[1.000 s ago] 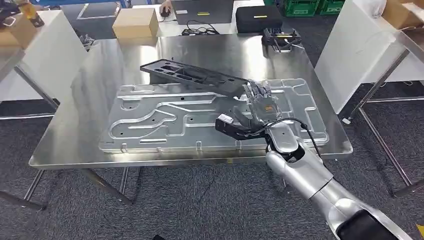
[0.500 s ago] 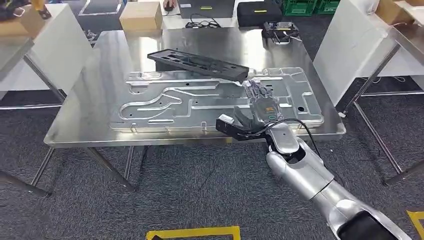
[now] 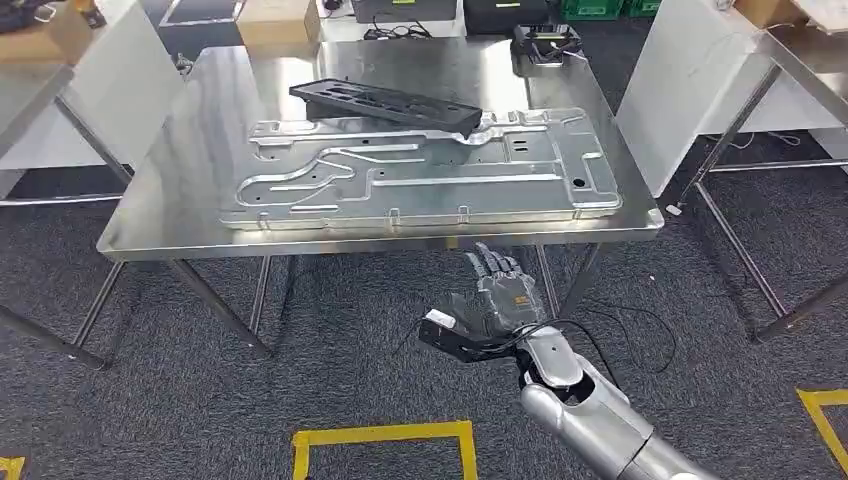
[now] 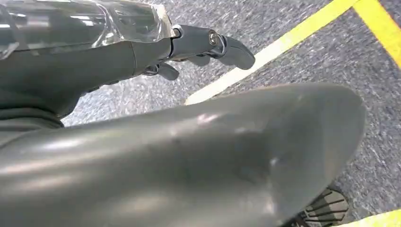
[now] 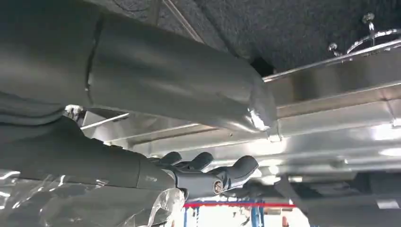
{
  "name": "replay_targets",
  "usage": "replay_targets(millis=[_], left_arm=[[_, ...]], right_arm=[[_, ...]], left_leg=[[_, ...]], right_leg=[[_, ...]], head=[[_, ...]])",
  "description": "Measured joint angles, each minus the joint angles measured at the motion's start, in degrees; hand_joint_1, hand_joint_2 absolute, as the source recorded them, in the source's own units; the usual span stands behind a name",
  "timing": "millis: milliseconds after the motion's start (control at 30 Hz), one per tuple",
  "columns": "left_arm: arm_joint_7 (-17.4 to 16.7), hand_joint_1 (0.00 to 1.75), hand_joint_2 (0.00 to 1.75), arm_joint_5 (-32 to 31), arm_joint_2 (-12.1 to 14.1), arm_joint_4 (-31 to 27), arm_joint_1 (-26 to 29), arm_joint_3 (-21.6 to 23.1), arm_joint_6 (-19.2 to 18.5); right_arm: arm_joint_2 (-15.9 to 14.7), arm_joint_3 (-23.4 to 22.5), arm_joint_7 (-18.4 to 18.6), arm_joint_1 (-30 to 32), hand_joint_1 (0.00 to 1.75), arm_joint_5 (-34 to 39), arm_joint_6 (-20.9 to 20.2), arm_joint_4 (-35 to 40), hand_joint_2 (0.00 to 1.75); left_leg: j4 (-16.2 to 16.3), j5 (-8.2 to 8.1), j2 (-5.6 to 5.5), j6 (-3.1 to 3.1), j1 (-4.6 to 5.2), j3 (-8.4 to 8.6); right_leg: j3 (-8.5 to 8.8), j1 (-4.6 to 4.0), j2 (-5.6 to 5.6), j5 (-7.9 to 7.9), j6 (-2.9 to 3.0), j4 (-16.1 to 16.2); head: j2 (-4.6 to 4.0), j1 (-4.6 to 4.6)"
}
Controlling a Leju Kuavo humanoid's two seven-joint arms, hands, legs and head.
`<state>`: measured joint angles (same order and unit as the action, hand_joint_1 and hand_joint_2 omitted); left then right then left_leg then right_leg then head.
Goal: Take the parts from the cabinet and place them on the table.
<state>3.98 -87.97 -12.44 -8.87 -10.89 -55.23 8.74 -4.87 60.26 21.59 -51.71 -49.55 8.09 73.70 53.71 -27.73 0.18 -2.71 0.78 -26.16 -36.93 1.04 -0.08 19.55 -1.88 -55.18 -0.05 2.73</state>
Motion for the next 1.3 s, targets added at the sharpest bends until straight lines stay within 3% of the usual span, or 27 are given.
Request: replay_targets(millis=[100,133,167,233,267,300,333,400,433,467,500,600,633,667,733,767,800,867,933,967,1000,1033,1133,1167,1233,1267,1300], left_arm=[[0.0,0.0,0.0,0.0,0.0,0.0,0.2,0.0,0.0],[0.0,0.0,0.0,0.0,0.0,0.0,0.1,0.0,0.0],[0.0,0.0,0.0,0.1,0.0,0.0,0.0,0.0,0.0],[0.0,0.0,0.0,0.7,0.1,0.0,0.2,-0.1,0.2],[0.0,0.0,0.0,1.1,0.0,0.0,0.5,-0.1,0.3],[0.0,0.0,0.0,1.3,0.0,0.0,0.6,-0.2,0.4],[0.2,0.0,0.0,1.7,0.1,0.0,0.8,-0.3,0.6],[0.8,0.0,0.0,2.5,0.1,0.0,1.4,-0.7,1.4],[0.9,0.0,0.0,2.8,0.2,0.0,1.6,-1.0,1.6],[0.9,0.0,0.0,2.9,0.2,0.0,1.6,-1.4,1.8],[0.9,0.0,0.0,3.1,0.2,0.0,1.7,-1.7,2.1],[0.2,0.0,0.0,4.1,0.4,0.0,3.0,-3.0,2.7],[-0.2,0.0,0.0,4.4,0.4,0.0,3.4,-3.6,2.8],[-0.6,0.0,0.0,4.7,0.4,0.0,3.7,-4.0,2.9],[-0.6,0.0,0.0,5.4,0.4,0.0,3.8,-5.0,3.4],[-0.6,0.0,0.0,5.5,0.4,0.1,3.8,-5.6,3.5],[-0.6,0.0,0.0,5.7,0.4,0.0,3.8,-6.0,3.5],[-0.8,0.0,0.0,5.8,0.5,0.0,3.7,-6.7,3.6],[-1.5,0.0,0.0,5.0,0.6,0.0,3.3,-7.4,3.4],[-1.7,0.0,0.0,4.6,0.6,0.0,3.0,-7.5,3.2],[-1.9,0.0,0.0,4.6,0.6,0.0,2.7,-7.6,2.9],[-2.4,0.0,0.0,4.5,0.6,0.1,2.4,-7.8,2.5],[-2.5,0.0,0.0,3.5,0.5,0.2,2.6,-8.7,2.1],[-2.4,0.0,0.0,3.3,0.5,0.2,2.6,-8.9,2.1],[-2.1,0.0,0.0,3.0,0.5,0.2,2.6,-9.2,2.0],[-2.1,0.0,0.0,2.9,0.5,0.2,2.6,-9.3,2.0],[-2.1,0.0,0.0,2.8,0.5,0.2,2.7,-9.5,1.9]], right_arm=[[-0.4,-0.2,0.0,0.3,0.0,0.1,0.1,0.7,0.0],[-0.7,-0.3,0.0,0.5,0.0,0.2,0.1,0.7,0.0],[-0.9,-0.3,-0.1,0.7,0.0,1.0,0.1,1.0,0.0],[-1.4,-1.1,-0.9,2.9,0.0,5.0,0.4,1.1,0.0],[-1.6,-1.6,-1.5,4.5,0.0,7.5,1.1,1.1,0.0],[-1.6,-1.9,-2.1,6.5,0.0,9.6,1.7,1.1,0.0],[-1.8,-2.4,-3.1,9.6,0.0,11.9,3.0,0.8,0.0],[-2.1,-4.4,-9.0,17.2,0.0,21.9,6.5,-3.6,0.0],[-1.9,-5.8,-12.5,20.2,0.0,28.2,7.8,-8.8,0.0],[-1.1,-6.7,-14.8,22.7,0.0,32.6,8.5,-12.2,0.0],[-1.0,-7.7,-16.3,25.9,0.0,36.0,8.7,-15.8,0.0],[-0.6,-12.4,-16.3,35.3,0.0,49.7,7.5,-28.8,0.0],[-0.5,-14.9,-13.5,38.1,0.0,55.6,5.9,-32.7,0.0],[-0.4,-17.0,-9.7,40.3,0.0,58.5,4.9,-35.6,0.0],[-0.4,-20.0,-4.5,43.3,0.0,59.3,3.5,-40.8,0.0],[-0.4,-21.1,-3.7,44.3,0.0,59.3,3.0,-43.0,0.0],[-0.3,-22.2,-3.1,45.1,0.0,59.4,2.7,-44.8,0.0],[0.1,-24.0,-2.9,46.3,0.0,59.3,2.3,-47.8,0.0],[1.0,-25.2,-4.9,46.8,0.0,59.1,2.8,-50.0,0.0],[1.4,-25.6,-6.1,46.7,0.0,58.8,3.1,-50.9,0.0],[1.8,-26.1,-7.7,46.7,0.0,58.3,3.9,-51.6,0.0],[2.3,-26.3,-10.0,46.7,0.0,57.4,5.2,-52.3,0.0],[3.3,-26.0,-17.6,46.3,0.0,53.3,8.9,-54.1,0.0],[3.5,-26.0,-17.5,45.9,0.0,53.7,9.0,-54.5,0.0],[3.9,-26.0,-16.0,45.5,0.0,55.2,8.8,-55.1,0.0],[4.0,-26.0,-14.9,45.5,0.0,56.2,8.3,-55.6,0.0],[4.0,-26.1,-13.9,45.6,0.0,57.0,7.9,-56.0,0.0]], left_leg=[[-0.6,1.68,-0.06,-0.94,0.17,-1.41],[-0.8,2.73,0.28,-1.1,-0.25,-1.51],[-0.9,3.44,0.15,-1.68,-0.28,-2.38],[-0.9,4.99,0.13,-1.91,-0.26,-4.05],[-0.8,5.64,0.16,-1.93,-0.25,-4.91],[-0.8,6.42,0.2,-1.85,-0.24,-5.92],[-0.7,7.09,0.27,-1.76,-0.28,-6.86],[-0.6,8.12,0.21,-1.31,-0.54,-8.21],[-0.2,8.52,-0.03,-0.99,-0.6,-8.86],[0.5,8.79,-0.28,-0.63,-0.14,-9.38],[1.2,9.12,-0.61,-0.35,-0.1,-9.89],[0.8,10.45,-0.87,0.61,-0.49,-10.0],[1.4,9.56,-0.83,0.92,-0.83,-10.21],[3.4,5.89,-0.66,1.36,-0.87,-11.14],[11.9,-2.08,-0.53,2.11,-1.31,-13.31],[16.3,-4.33,-0.51,2.33,-1.47,-14.05],[19.5,-4.81,-0.5,2.45,-1.55,-14.13],[18.9,-1.35,-0.5,2.42,-1.63,-11.23],[9.7,1.48,-0.51,2.06,-1.62,-4.06],[4.2,0.16,-0.53,1.73,-1.61,0.15],[-1.0,-1.19,-0.6,1.26,-1.16,2.85],[-1.5,-1.72,-0.54,0.85,-1.1,2.37],[-1.6,-0.21,-0.45,-0.79,-0.91,1.28],[-1.5,0.44,-0.39,-1.28,-0.74,0.71],[-1.5,1.65,-0.41,-2.01,-0.57,-0.61],[-1.5,2.21,-0.41,-2.14,-0.41,-1.3],[-1.4,2.82,-0.41,-2.18,-0.17,-2.11]], right_leg=[[-0.04,0.04,0.05,-1.85,-1.28,0.9],[-0.55,0.41,0.1,-0.43,-1.32,0.2],[-1.6,0.17,0.11,3.46,-1.34,-2.3],[-3.42,0.27,0.14,10.86,-1.69,-10.7],[-4.13,0.26,0.14,12.78,-1.93,-15.1],[-4.25,0.32,0.13,12.67,-2.09,-18.3],[-3.37,0.34,0.13,10.73,-2.25,-18.9],[2.16,0.48,0.12,6.02,-2.39,-13.7],[6.05,0.71,0.1,6.01,-2.52,-8.8],[10.21,0.79,0.12,8.45,-2.7,-3.1],[12.07,0.52,0.19,10.47,-2.05,1.0],[11.86,0.0,-0.22,9.93,-0.52,0.9],[11.39,0.36,-0.98,9.18,0.22,1.1],[10.7,0.36,-1.01,8.66,0.54,1.0],[9.15,0.35,-1.39,7.45,0.95,1.0],[8.18,0.32,-1.4,6.79,0.93,0.9],[7.17,0.32,-1.34,6.08,0.87,0.9],[5.33,0.35,-0.96,4.73,0.62,0.8],[3.74,0.4,-0.42,3.29,0.12,0.8],[3.4,0.34,-0.11,2.69,-0.22,0.8],[3.1,0.08,0.17,2.31,-0.66,0.7],[2.94,0.1,0.11,1.67,-1.01,0.8],[2.53,0.81,0.13,0.44,-2.31,1.0],[1.87,0.88,0.1,3.06,-2.29,-0.6],[-0.03,0.81,0.11,11.07,-2.38,-7.8],[-1.09,0.69,0.12,13.7,-2.5,-12.3],[-1.82,0.62,0.12,14.46,-2.58,-16.5]], head=[[-0.02,0.02],[-0.02,0.04],[-0.02,0.0],[-0.04,0.04],[-0.02,0.02],[-0.04,0.04],[-0.02,0.04],[-0.02,0.07],[-0.02,0.02],[-0.02,0.02],[-0.02,0.15],[-0.02,0.13],[-0.02,0.13],[-0.04,0.18],[-0.02,0.2],[-0.02,0.2],[-0.04,0.2],[-0.02,0.2],[-0.02,0.2],[-0.02,0.18],[-0.02,0.2],[-0.02,0.13],[-0.02,0.15],[-0.02,0.13],[-0.02,0.07],[-0.02,0.09],[-0.02,0.09]])
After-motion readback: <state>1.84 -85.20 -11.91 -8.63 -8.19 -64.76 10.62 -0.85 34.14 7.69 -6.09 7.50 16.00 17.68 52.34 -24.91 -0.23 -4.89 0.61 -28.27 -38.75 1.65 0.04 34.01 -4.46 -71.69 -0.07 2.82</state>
